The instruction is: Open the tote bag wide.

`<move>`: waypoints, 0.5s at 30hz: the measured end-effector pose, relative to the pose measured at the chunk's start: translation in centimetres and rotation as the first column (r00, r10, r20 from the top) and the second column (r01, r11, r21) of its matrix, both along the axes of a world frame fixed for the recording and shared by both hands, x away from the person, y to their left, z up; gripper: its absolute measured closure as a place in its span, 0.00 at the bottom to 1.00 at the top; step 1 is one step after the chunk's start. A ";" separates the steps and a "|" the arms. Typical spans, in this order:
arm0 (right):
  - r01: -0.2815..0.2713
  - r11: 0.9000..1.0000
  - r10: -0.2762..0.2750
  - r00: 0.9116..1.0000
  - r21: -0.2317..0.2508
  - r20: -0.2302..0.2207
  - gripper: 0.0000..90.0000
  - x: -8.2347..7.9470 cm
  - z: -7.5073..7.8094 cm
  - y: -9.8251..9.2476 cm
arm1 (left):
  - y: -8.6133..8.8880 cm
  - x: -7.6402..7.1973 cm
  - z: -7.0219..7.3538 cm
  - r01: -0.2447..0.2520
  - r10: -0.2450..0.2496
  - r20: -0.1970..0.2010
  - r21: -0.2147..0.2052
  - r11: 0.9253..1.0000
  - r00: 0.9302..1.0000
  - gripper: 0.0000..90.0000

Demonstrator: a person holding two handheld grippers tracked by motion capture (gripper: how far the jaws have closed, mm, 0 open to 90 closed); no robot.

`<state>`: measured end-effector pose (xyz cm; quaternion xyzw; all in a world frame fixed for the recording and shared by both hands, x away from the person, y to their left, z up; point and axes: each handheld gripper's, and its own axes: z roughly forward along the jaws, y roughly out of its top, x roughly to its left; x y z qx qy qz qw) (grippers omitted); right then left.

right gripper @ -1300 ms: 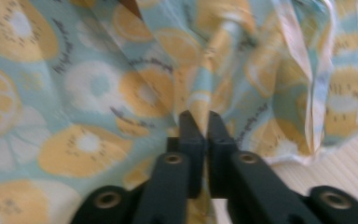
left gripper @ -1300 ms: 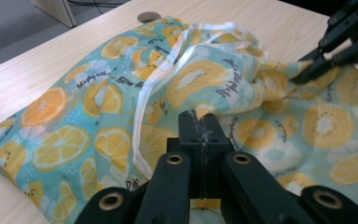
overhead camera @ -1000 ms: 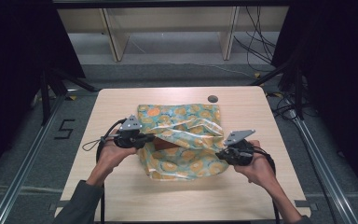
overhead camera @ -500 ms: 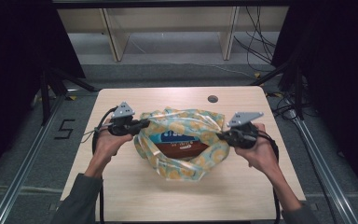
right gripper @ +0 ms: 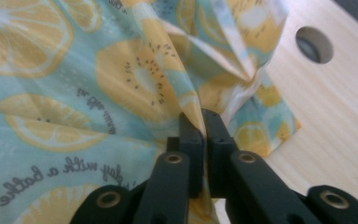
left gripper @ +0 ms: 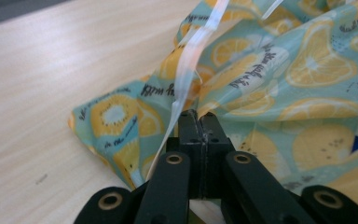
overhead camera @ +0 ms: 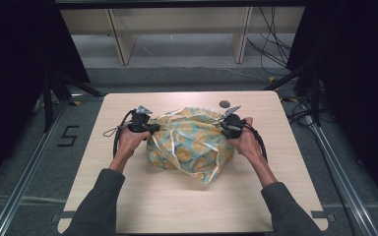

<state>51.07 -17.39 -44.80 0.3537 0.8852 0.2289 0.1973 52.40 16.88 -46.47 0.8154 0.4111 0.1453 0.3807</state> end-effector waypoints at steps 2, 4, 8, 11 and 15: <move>-0.002 1.000 0.003 1.000 0.013 -0.019 0.90 -0.3 -0.2 -0.2 | 0.2 -0.4 0.3 0.010 -0.010 0.000 0.009 1.000 1.000 0.91; 0.014 0.999 -0.013 1.000 0.046 -0.020 0.85 -0.6 -0.1 -0.6 | 0.6 -1.1 1.4 -0.005 0.005 0.021 -0.016 1.000 1.000 0.76; 0.038 0.993 -0.035 0.999 0.114 -0.027 0.75 -1.1 0.8 -1.5 | 0.4 -3.2 4.4 0.020 -0.020 0.084 0.007 1.000 0.996 0.54; 0.030 0.987 -0.028 1.000 0.161 -0.013 0.70 -1.8 1.7 -1.6 | -0.2 -5.2 6.4 0.030 -0.032 0.141 0.017 0.999 0.989 0.46; 0.010 0.977 -0.015 1.000 0.213 0.022 0.66 -2.8 2.9 -1.2 | -1.7 -7.4 8.0 0.084 -0.091 0.190 0.045 0.995 0.977 0.44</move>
